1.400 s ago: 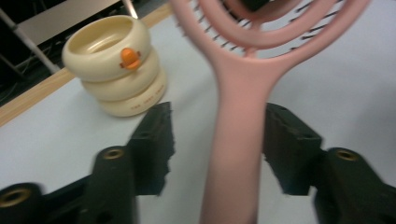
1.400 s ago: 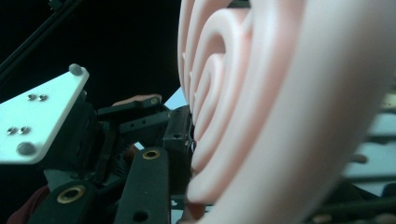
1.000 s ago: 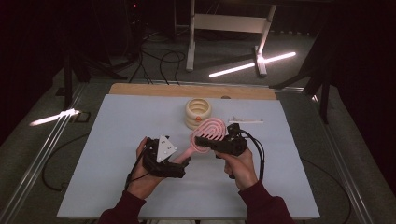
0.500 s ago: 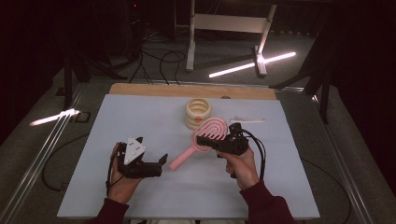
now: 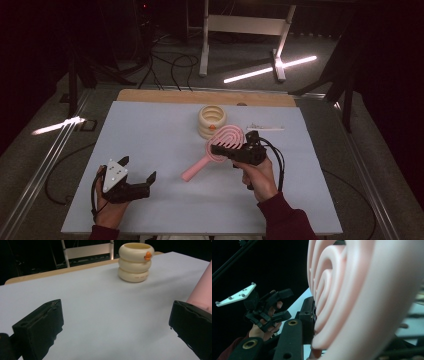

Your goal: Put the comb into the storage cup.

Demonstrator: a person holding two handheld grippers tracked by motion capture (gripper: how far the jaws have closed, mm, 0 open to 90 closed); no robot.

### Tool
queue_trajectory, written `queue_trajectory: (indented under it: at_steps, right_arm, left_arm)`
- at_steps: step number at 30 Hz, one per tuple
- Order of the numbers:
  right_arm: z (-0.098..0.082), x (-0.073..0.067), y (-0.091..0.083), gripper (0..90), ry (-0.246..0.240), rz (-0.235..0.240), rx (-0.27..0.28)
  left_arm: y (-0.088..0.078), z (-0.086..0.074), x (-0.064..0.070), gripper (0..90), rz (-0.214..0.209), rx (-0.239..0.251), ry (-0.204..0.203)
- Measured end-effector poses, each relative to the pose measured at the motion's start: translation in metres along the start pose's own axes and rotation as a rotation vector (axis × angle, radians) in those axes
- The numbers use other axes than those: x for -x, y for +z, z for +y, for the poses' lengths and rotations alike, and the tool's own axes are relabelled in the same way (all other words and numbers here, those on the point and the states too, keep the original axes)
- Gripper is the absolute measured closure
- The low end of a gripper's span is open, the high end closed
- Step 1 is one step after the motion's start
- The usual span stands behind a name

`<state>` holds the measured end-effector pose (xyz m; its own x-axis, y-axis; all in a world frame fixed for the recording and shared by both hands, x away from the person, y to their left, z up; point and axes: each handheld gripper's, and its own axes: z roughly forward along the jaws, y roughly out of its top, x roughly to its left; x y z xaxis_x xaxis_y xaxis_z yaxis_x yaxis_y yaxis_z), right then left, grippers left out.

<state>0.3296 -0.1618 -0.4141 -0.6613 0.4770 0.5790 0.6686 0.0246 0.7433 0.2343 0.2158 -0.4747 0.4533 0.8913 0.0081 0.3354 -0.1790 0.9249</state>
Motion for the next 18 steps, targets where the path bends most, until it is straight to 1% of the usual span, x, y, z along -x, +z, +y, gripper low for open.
queue_trajectory:
  at_steps: [2,4,7,9,12,15,18]
  right_arm:
    - [0.0,0.0,0.0,64.0,0.001,0.0,0.001]
    - [0.0,0.0,0.0,63.9,0.002,0.0,0.001]
    - [0.001,0.0,0.0,63.9,-0.004,-0.003,-0.001]
    - [0.001,0.0,-0.001,64.0,-0.003,-0.004,0.001]
    - [0.0,0.0,-0.001,63.9,-0.002,-0.002,0.005]
    - [0.0,-0.001,-0.001,63.9,-0.009,0.0,0.002]
    - [0.0,-0.002,-0.002,63.9,-0.009,0.003,0.008]
  left_arm:
    - [-0.002,-0.005,-0.002,0.1,0.006,-0.004,-0.007]
    - [-0.004,-0.01,-0.004,0.2,0.009,-0.003,-0.004]
    - [-0.007,-0.016,-0.007,0.1,0.021,0.003,-0.013]
    - [-0.007,-0.02,-0.008,0.1,0.042,0.006,-0.017]
    - [-0.006,-0.026,-0.01,0.1,0.065,-0.005,-0.016]
    - [-0.005,-0.03,-0.011,0.2,0.079,-0.014,-0.026]
    - [-0.006,-0.032,-0.012,0.2,0.097,-0.005,-0.03]
